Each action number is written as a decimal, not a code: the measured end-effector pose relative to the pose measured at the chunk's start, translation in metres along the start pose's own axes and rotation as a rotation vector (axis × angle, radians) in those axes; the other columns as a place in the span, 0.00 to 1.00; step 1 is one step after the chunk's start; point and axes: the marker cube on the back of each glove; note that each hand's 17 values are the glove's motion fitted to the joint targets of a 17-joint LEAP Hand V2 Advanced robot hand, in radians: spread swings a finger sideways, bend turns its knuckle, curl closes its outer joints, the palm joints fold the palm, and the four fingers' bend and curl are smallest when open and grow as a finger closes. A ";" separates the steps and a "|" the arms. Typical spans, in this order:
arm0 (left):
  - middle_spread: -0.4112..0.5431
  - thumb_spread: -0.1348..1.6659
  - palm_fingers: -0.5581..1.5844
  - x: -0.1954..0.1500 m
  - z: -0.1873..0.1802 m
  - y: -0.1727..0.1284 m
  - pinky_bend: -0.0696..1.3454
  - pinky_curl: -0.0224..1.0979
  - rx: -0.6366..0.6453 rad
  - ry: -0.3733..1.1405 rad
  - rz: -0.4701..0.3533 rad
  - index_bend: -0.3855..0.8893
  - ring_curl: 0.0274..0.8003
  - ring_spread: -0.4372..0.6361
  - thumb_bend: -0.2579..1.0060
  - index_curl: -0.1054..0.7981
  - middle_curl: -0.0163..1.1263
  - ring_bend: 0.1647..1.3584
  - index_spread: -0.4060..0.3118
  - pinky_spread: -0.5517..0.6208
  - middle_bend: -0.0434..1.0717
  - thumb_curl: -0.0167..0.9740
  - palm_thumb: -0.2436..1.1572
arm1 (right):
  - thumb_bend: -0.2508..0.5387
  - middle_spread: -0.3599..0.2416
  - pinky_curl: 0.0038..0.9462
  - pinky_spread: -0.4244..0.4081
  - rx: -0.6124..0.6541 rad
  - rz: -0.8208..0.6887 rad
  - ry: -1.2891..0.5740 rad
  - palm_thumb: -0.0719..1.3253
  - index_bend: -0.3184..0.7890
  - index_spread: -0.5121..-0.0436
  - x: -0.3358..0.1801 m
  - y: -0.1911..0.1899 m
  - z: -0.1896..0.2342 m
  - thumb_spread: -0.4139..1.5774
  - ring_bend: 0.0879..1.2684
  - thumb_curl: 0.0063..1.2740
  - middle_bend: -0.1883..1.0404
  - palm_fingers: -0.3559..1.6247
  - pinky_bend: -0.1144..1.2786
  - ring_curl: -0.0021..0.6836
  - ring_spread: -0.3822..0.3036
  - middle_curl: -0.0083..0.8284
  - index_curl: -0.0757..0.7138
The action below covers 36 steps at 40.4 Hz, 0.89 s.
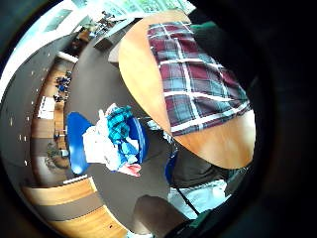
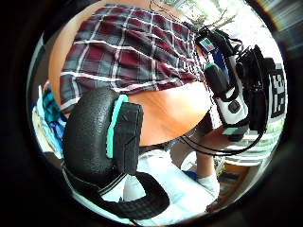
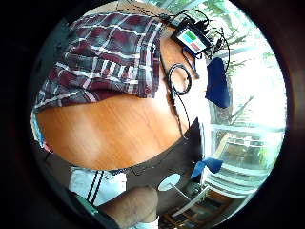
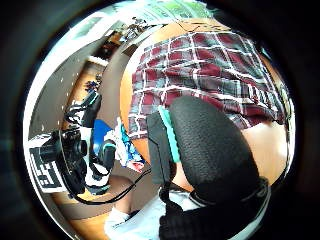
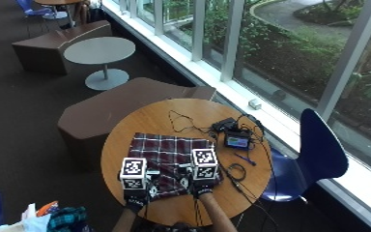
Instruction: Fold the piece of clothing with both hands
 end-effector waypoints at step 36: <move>0.50 0.73 0.40 -0.011 0.083 0.007 0.44 0.25 -0.130 0.000 0.025 0.37 0.33 0.56 0.20 0.34 0.28 0.38 0.46 0.75 0.21 0.24 0.30 | 0.41 0.58 0.30 0.81 -0.133 0.027 0.068 0.30 0.41 0.32 0.055 0.004 0.073 0.83 0.10 0.18 0.30 0.25 0.36 0.24 0.76 0.32 0.43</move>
